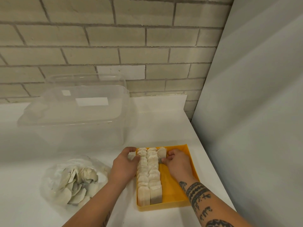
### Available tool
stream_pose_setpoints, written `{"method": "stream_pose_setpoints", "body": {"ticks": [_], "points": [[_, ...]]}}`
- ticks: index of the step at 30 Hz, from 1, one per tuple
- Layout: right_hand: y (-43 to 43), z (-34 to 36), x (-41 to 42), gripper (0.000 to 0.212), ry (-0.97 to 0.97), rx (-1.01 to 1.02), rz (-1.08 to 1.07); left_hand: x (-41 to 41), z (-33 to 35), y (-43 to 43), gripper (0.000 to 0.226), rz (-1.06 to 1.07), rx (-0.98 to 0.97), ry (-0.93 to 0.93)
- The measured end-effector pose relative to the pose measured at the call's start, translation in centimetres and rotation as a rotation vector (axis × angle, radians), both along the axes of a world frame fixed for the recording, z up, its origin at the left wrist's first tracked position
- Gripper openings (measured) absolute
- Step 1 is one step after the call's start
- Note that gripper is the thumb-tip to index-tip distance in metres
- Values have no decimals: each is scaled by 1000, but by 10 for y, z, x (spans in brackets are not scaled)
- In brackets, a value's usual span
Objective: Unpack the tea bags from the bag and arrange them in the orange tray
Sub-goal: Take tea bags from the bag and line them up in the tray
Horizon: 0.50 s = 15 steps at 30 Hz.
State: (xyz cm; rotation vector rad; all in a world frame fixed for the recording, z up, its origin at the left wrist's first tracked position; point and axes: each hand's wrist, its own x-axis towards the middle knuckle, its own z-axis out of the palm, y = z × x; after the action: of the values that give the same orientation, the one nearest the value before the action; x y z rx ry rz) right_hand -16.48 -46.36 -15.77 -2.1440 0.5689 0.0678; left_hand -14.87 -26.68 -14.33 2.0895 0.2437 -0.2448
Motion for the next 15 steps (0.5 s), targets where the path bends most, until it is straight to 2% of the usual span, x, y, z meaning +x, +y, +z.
{"method": "stream_pose_setpoints", "body": {"ticks": [6, 10, 12, 14, 15], "points": [[0, 0, 0, 25, -6, -8, 20, -1, 2, 0, 27, 2, -4, -14], [-1, 5, -3, 40, 18, 0, 22, -5, 6, 0, 52, 83, -32, -55], [-1, 11, -9, 44, 11, -18, 25, -7, 15, -2, 40, 158, -111, -105], [0, 22, -19, 39, -41, -22, 30, -12, 24, -5, 21, 218, -259, -157], [1, 28, -24, 34, -82, -19, 43, -15, 30, -7, 18, 224, -327, -175]]}}
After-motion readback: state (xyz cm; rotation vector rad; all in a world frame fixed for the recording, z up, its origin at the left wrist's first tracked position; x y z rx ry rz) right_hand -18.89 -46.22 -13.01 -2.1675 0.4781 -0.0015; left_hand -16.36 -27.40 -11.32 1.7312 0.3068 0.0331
